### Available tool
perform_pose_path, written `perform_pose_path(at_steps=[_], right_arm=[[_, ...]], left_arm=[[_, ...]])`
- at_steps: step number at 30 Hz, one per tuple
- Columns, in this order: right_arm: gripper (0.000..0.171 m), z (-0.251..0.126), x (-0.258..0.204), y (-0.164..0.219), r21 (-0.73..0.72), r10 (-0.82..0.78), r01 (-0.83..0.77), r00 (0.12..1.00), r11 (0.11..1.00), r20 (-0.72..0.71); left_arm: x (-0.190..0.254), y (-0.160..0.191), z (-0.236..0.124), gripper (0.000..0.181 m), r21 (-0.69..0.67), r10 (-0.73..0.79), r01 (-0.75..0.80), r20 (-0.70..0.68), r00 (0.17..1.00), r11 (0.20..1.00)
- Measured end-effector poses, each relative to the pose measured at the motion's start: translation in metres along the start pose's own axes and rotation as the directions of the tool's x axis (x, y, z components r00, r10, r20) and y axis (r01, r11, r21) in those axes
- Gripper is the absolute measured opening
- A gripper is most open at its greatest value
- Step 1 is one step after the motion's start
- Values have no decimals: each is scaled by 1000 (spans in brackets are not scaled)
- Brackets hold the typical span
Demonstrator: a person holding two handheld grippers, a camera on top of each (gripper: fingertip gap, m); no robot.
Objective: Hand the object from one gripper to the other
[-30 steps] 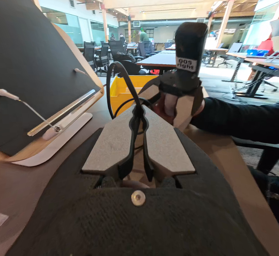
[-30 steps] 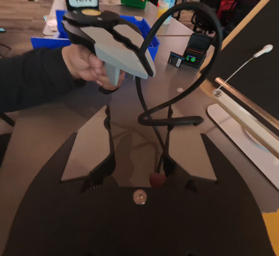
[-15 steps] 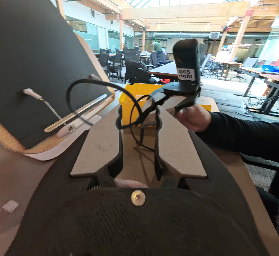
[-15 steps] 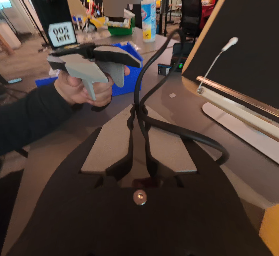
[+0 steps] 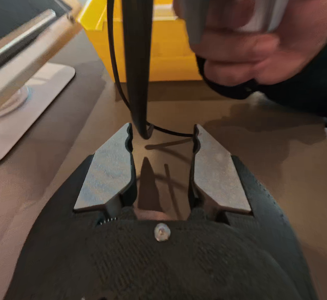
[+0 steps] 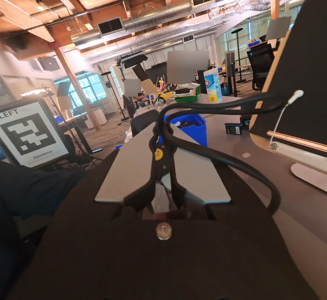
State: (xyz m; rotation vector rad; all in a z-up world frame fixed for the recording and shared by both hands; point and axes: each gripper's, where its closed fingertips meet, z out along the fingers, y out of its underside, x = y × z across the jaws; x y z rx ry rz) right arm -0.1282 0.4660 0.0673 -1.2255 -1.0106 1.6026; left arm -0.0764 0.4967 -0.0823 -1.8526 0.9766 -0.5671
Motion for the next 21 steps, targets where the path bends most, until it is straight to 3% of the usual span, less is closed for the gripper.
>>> perform_pose_path(at_steps=[3, 6, 10, 12, 14, 15, 18, 21], right_arm=[[5, 5, -10, 2, -6, -16, 16, 999, 1000, 33], [4, 4, -18, -3, 24, 10, -12, 996, 1000, 87], [3, 0, -22, -15, 88, 57, -70, 989, 994, 139], [3, 0, -21, -16, 97, 70, -84, 987, 992, 142], [3, 0, -21, -16, 96, 65, -79, 988, 992, 140], [3, 0, -21, -16, 97, 60, -74, 988, 993, 140], [3, -6, -11, -20, 106, 12, -18, 998, 994, 56], [2, -22, 23, -24, 68, -91, 105, 979, 992, -183]], left_arm=[[-11, 11, 14, 56, -73, -10, 15, 77, 997, 997], [-16, 0, 10, 26, 0, -10, 10, 111, 994, 1000], [-17, -3, 14, 53, 25, -139, 138, 61, 988, 990], [-18, -6, 16, 54, 40, -182, 181, 46, 982, 983], [-22, -9, 17, 34, 58, -195, 191, 80, 978, 980], [-26, -9, 18, 8, 56, -193, 188, 110, 975, 981], [-29, -4, 14, 1, 23, -131, 129, 145, 981, 991], [-41, -16, -5, 0, 124, -173, 154, 155, 973, 980]])
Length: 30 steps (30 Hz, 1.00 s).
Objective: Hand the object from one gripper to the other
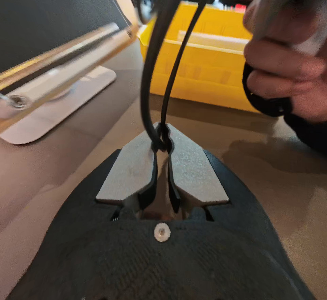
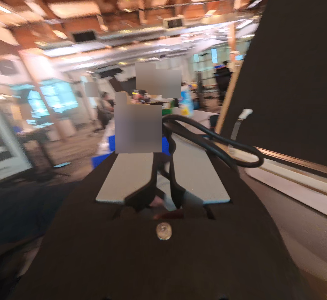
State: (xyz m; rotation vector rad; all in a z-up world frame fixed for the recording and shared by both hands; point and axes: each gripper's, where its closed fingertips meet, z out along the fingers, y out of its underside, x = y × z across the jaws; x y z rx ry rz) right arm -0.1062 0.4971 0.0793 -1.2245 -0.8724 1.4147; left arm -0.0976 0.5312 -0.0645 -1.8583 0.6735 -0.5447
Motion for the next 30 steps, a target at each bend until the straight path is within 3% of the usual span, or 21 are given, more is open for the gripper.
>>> perform_pose_path(at_steps=[4, 8, 12, 20, 23, 24, 25, 26, 30], right_arm=[[3, -11, 36, 13, -162, -185, 151, 957, 975, -224], [0, -4, 36, 48, -373, -296, 219, 941, 902, -165], [0, 1, 45, 82, -523, -401, 271, 903, 808, -152], [0, 7, 41, 84, -424, -125, 50, 980, 904, -152], [9, 7, 40, 79, -373, 7, -59, 990, 926, -139], [18, 7, 36, 76, -350, 58, -93, 992, 932, -108], [40, 8, 29, 71, -324, 115, -127, 992, 938, -54], [45, 9, 25, 67, -298, 172, -172, 985, 939, -25], [44, 10, 29, 69, -284, 244, -244, 969, 927, -34]], left_arm=[[-18, -33, -30, 0, 185, -28, 21, 33, 999, 982], [-16, -24, -35, 0, 113, 172, -181, 80, 982, 977], [-8, -31, -34, 1, 166, 152, -157, 46, 987, 974], [-4, -39, -39, 1, 210, 176, -185, 58, 983, 960], [-3, -43, -42, 1, 232, 173, -182, 59, 983, 956], [-5, -44, -43, 1, 234, 165, -175, 64, 984, 956], [-6, -44, -43, 1, 229, 161, -173, 68, 985, 958], [-6, -43, -42, 1, 227, 162, -174, 71, 984, 958], [7, -44, -39, 0, 245, 230, -235, 50, 972, 941]])
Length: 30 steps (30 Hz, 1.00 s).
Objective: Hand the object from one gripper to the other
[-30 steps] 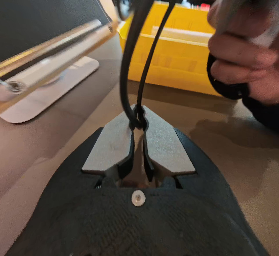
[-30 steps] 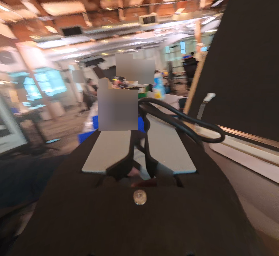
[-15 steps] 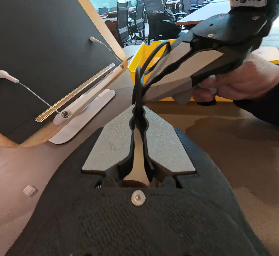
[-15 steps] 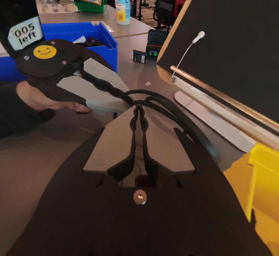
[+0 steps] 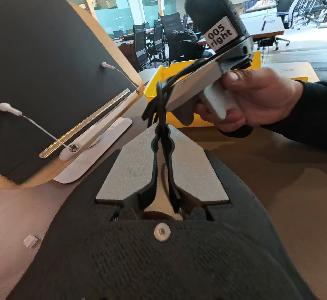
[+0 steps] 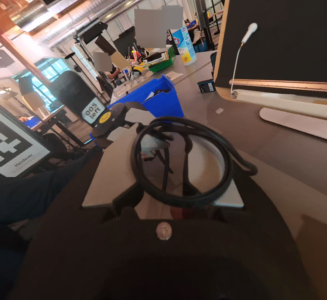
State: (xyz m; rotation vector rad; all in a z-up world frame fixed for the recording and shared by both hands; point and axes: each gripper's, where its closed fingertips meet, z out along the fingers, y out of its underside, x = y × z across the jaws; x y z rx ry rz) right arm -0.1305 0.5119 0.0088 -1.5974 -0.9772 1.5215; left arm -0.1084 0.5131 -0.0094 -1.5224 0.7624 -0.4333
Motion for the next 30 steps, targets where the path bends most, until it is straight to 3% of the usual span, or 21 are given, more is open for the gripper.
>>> perform_pose_path(at_steps=[3, 5, 10, 16, 24, 27, 30], right_arm=[[42, 4, 3, 7, -22, 40, -40, 999, 999, 1], [22, 5, -1, 4, 9, 62, -62, 997, 998, 40], [10, 5, 4, 3, 29, 35, -35, 999, 999, 2], [1, -16, 14, -21, 121, -92, 114, 981, 986, -173], [0, -52, -46, -87, 247, -221, 276, 948, 929, -228], [0, -77, -70, -124, 259, -248, 303, 942, 917, -224], [1, -113, -75, -159, 250, -285, 366, 908, 897, -306]], left_arm=[[5, 2, 4, 0, -23, 34, -34, 8, 999, 999], [9, 5, 6, 2, -36, 33, -34, -6, 999, 999], [8, 7, 7, 6, -41, -14, 14, -13, 1000, 999], [3, 4, 4, 45, -10, -75, 75, -5, 997, 997], [-35, 4, -7, 47, 66, -206, 199, 105, 973, 978], [-45, 10, -9, 46, 54, -240, 235, 145, 960, 971], [-50, 16, -8, 44, 37, -246, 244, 163, 955, 969]])
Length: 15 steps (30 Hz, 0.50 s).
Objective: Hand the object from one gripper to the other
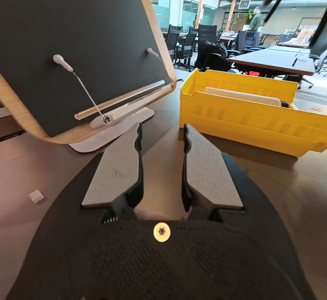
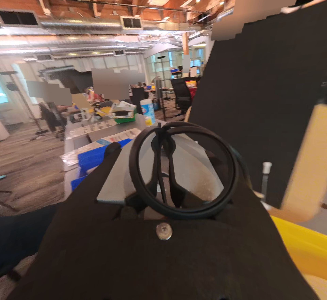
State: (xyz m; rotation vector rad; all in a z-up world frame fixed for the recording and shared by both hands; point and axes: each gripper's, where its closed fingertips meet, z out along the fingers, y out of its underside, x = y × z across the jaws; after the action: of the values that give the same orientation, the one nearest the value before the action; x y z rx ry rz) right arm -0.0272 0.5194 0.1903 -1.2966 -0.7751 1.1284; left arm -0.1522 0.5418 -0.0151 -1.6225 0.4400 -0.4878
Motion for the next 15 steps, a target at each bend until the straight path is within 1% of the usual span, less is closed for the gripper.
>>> perform_pose_path(at_steps=[4, 7, 9, 11, 15], right_arm=[[1, -34, 48, -39, -45, -121, 115, 973, 992, -194], [1, -59, 85, -52, -101, -139, 114, 946, 988, -294], [1, -75, 112, -50, -154, -147, 96, 921, 983, -361], [1, -86, 134, -41, -199, -121, 44, 911, 979, -394], [0, -99, 167, -3, -296, -78, -58, 900, 953, -428]], left_arm=[[-3, 7, 2, 43, -34, 6, -6, 15, 1000, 999], [-5, 9, 3, 41, -39, 21, -20, 25, 999, 999], [-6, 9, 3, 40, -45, 27, -26, 33, 999, 999], [-5, 9, 3, 39, -46, 30, -28, 35, 999, 999], [-4, 13, 4, 38, -56, 44, -42, 36, 998, 998]])
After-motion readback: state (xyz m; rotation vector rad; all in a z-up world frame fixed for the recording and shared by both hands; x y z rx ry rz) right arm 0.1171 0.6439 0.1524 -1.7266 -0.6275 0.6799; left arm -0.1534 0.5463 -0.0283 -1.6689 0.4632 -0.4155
